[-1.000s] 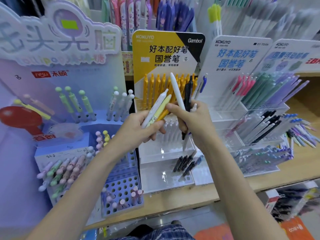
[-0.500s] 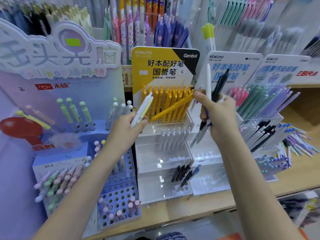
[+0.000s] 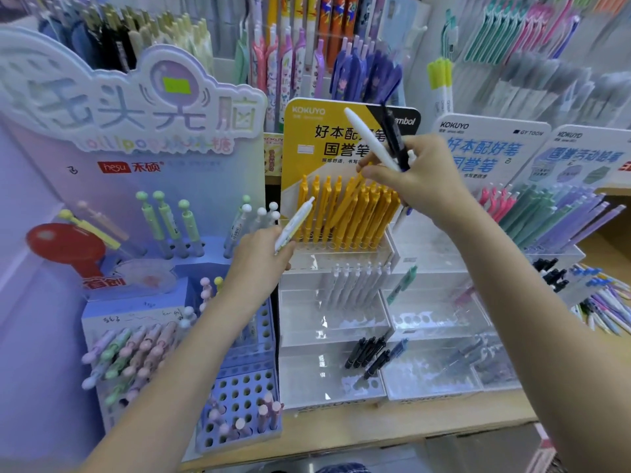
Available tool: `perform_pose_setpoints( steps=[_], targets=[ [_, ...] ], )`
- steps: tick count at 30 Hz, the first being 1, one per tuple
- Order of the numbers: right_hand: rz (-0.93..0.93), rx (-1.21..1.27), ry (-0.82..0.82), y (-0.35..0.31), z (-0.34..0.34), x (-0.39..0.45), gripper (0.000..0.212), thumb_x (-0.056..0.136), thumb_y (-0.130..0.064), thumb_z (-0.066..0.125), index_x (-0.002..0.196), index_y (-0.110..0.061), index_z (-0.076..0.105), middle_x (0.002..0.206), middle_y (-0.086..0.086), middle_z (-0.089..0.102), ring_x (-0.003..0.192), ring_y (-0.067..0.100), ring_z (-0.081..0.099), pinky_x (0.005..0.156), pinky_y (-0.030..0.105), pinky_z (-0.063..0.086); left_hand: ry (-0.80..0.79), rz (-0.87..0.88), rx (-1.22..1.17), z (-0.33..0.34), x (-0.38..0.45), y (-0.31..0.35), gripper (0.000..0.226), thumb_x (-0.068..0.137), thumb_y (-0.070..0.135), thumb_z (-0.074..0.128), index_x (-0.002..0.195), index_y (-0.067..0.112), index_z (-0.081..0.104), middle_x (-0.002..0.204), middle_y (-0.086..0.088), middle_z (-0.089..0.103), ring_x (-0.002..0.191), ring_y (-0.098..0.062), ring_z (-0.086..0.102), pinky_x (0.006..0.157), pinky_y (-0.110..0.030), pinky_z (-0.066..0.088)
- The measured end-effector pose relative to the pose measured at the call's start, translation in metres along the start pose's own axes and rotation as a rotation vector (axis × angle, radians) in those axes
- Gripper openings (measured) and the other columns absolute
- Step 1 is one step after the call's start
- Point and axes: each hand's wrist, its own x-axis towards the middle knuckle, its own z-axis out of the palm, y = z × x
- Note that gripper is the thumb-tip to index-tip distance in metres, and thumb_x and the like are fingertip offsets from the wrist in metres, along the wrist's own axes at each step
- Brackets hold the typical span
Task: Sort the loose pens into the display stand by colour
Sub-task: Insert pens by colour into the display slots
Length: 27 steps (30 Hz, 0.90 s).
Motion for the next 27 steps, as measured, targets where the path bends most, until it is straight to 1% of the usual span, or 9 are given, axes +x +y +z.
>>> perform_pose_setpoints(
  steps=[4, 8, 12, 14, 16, 18, 22, 24, 27],
  targets=[
    [-0.001, -0.022, -0.075, -0.001, -0.002, 0.004, 0.008, 0.081, -0.009, 0.071, 0.088, -0.009, 0.07, 0.072, -0.003, 0.064, 0.041, -0.003, 0.049, 0.042, 0.009, 0.036, 0.037, 0.015, 0.031, 0.004, -0.001, 0.001, 0.018, 0.094, 0.02, 0.051, 0.093, 0.006, 0.062, 0.072, -0.01, 0.063, 0.07, -0.024, 0.064, 0.054, -0.026, 0.038],
    [0.012, -0.033, -0.168, -0.003, -0.007, 0.013, 0.007, 0.08, -0.011, 0.072, 0.087, -0.011, 0.071, 0.072, 0.0, 0.065, 0.039, 0.0, 0.048, 0.04, 0.01, 0.035, 0.045, 0.013, 0.03, 0.003, 0.0, 0.001, 0.019, 0.094, 0.021, 0.052, 0.096, 0.005, 0.063, 0.071, -0.01, 0.063, 0.069, -0.023, 0.064, 0.056, -0.026, 0.037],
    [0.023, -0.2, -0.281, 0.0, -0.003, 0.016, 0.009, 0.079, -0.012, 0.073, 0.089, -0.012, 0.071, 0.064, -0.007, 0.057, 0.039, -0.002, 0.048, 0.038, 0.01, 0.035, 0.07, 0.023, 0.042, 0.005, -0.001, 0.001, 0.018, 0.094, 0.02, 0.052, 0.095, 0.006, 0.063, 0.067, -0.007, 0.061, 0.068, -0.023, 0.062, 0.049, -0.023, 0.028],
    [0.015, -0.278, -0.242, 0.004, 0.005, 0.017, 0.011, 0.079, -0.015, 0.073, 0.09, -0.012, 0.072, 0.066, -0.007, 0.057, 0.044, -0.002, 0.05, 0.04, 0.011, 0.037, 0.079, 0.024, 0.049, 0.005, -0.001, 0.002, 0.019, 0.094, 0.02, 0.052, 0.094, 0.006, 0.063, 0.068, -0.008, 0.062, 0.069, -0.024, 0.062, 0.048, -0.023, 0.027],
    [-0.002, -0.358, -0.192, 0.009, 0.013, 0.019, 0.017, 0.079, -0.021, 0.073, 0.094, -0.012, 0.073, 0.073, 0.001, 0.061, 0.054, 0.006, 0.051, 0.051, 0.023, 0.045, 0.081, 0.027, 0.053, 0.006, -0.001, 0.001, 0.02, 0.094, 0.022, 0.051, 0.093, 0.005, 0.063, 0.07, -0.01, 0.063, 0.069, -0.024, 0.062, 0.046, -0.017, 0.028],
    [-0.006, -0.399, -0.171, 0.011, 0.017, 0.021, 0.021, 0.08, -0.023, 0.072, 0.097, -0.011, 0.072, 0.08, 0.008, 0.064, 0.062, 0.015, 0.049, 0.06, 0.032, 0.045, 0.086, 0.028, 0.049, 0.006, -0.001, 0.001, 0.021, 0.094, 0.022, 0.051, 0.092, 0.005, 0.062, 0.07, -0.011, 0.063, 0.069, -0.024, 0.063, 0.048, -0.016, 0.031],
    [-0.003, -0.406, -0.202, 0.007, 0.018, 0.026, 0.017, 0.08, -0.024, 0.073, 0.092, -0.014, 0.069, 0.07, -0.001, 0.055, 0.058, 0.009, 0.045, 0.051, 0.021, 0.037, 0.102, 0.018, 0.048, 0.008, -0.001, 0.002, 0.021, 0.094, 0.022, 0.052, 0.093, 0.004, 0.063, 0.069, -0.01, 0.062, 0.07, -0.025, 0.063, 0.055, -0.026, 0.035],
    [0.016, -0.396, -0.236, 0.005, 0.016, 0.029, 0.013, 0.08, -0.023, 0.073, 0.091, -0.022, 0.066, 0.066, -0.008, 0.049, 0.057, 0.006, 0.043, 0.043, 0.01, 0.032, 0.108, 0.013, 0.042, 0.008, -0.002, 0.002, 0.02, 0.094, 0.021, 0.052, 0.092, 0.004, 0.063, 0.067, -0.008, 0.061, 0.068, -0.025, 0.063, 0.052, -0.023, 0.033],
    [0.024, -0.353, -0.296, 0.005, 0.013, 0.028, 0.016, 0.079, -0.022, 0.074, 0.093, -0.018, 0.069, 0.073, -0.003, 0.055, 0.063, 0.01, 0.049, 0.048, 0.012, 0.036, 0.089, -0.003, 0.011, 0.006, -0.003, 0.002, 0.019, 0.093, 0.02, 0.053, 0.09, 0.004, 0.063, 0.064, -0.004, 0.058, 0.063, -0.018, 0.059, 0.05, -0.015, 0.034]
  ],
)
